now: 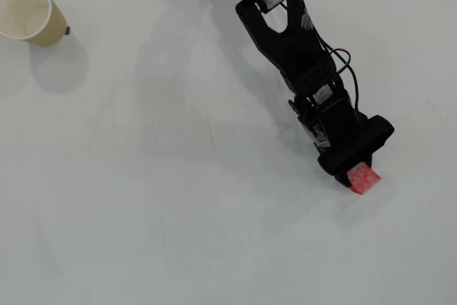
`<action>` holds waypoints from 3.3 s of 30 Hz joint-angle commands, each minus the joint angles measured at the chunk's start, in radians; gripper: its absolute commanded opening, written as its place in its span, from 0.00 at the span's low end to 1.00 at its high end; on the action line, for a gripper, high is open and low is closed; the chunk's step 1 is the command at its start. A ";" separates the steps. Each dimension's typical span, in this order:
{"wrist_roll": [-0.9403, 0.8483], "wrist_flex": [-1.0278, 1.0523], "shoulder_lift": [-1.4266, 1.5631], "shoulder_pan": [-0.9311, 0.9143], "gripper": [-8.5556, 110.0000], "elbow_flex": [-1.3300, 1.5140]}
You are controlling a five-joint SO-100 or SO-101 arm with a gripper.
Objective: Pick up the cube and drop it in the cup.
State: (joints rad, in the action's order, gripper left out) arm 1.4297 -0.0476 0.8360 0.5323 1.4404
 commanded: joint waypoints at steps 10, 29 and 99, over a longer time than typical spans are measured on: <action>0.009 0.005 0.541 -0.092 0.16 0.163; 0.005 0.121 1.235 -0.357 0.16 0.727; 0.008 0.598 1.740 -1.845 0.14 1.014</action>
State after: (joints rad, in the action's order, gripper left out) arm 1.4205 0.5476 2.5725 -1.3315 2.6185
